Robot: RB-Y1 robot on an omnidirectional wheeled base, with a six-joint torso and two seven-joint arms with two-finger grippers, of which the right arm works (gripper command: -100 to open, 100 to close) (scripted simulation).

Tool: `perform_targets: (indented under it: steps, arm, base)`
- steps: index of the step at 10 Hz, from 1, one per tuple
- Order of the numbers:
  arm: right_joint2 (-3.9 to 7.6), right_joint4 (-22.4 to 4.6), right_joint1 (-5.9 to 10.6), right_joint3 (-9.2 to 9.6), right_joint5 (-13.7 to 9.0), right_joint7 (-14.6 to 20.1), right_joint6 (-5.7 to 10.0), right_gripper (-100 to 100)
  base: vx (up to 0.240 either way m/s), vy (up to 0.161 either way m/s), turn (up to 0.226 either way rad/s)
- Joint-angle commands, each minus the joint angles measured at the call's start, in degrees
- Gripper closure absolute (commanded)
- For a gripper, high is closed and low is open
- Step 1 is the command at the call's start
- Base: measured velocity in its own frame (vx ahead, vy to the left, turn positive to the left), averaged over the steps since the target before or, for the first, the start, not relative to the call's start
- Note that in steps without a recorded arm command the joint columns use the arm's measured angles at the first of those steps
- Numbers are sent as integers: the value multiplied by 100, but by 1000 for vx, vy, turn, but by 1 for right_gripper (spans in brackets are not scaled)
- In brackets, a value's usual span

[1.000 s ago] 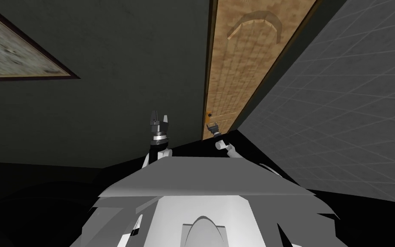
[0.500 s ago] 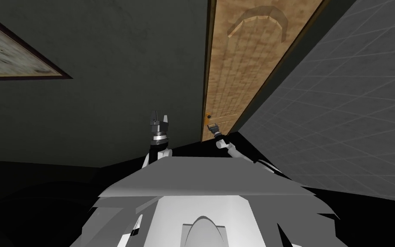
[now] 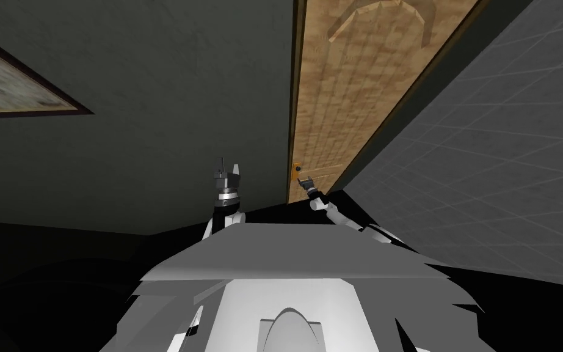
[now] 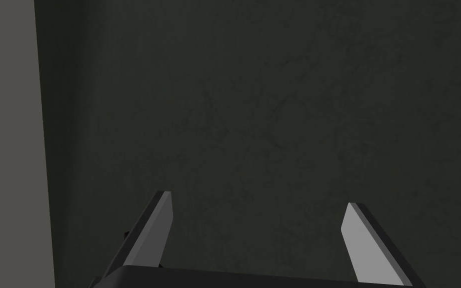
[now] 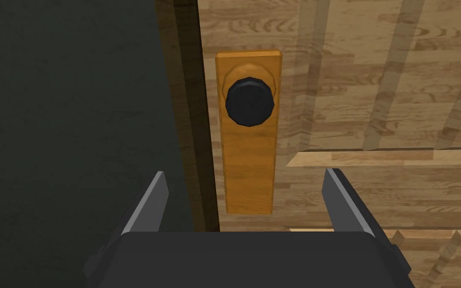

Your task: Pull the door open

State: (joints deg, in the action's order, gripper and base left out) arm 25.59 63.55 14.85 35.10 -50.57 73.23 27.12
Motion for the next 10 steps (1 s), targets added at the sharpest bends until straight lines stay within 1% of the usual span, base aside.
perform_targets:
  steps: [1, 2, 3, 4, 5, 6, 7, 8, 9, 10]
  arm:
    - [213, -81, -70, -71, -113, 147, 122, -100]
    - [291, -143, -75, -91, -154, 210, 170, -100]
    - [454, -271, -85, -132, -240, 341, 272, -100]
    - [534, -335, -90, -153, -283, 406, 322, -100]
    - [684, -453, -99, -191, -362, 527, 415, -100]
    - [749, -504, -103, -207, -397, 579, 455, -100]
    - [847, -582, -109, -232, -449, 659, 516, -100]
    - [891, -616, -112, -244, -472, 694, 544, -100]
    - [800, -550, -128, -255, -463, 580, 479, -100]
    - [800, -550, -128, -255, -463, 580, 479, 100]
  base:
    - [138, 74, 426]
    - [177, 71, 185]
    - [189, 93, 244]
    - [155, 91, 226]
    - [147, 83, 268]
    - [137, 57, 204]
    - [141, 47, 219]
    - [114, 26, 128]
    - [25, 9, -5]
    - [-12, -4, -20]
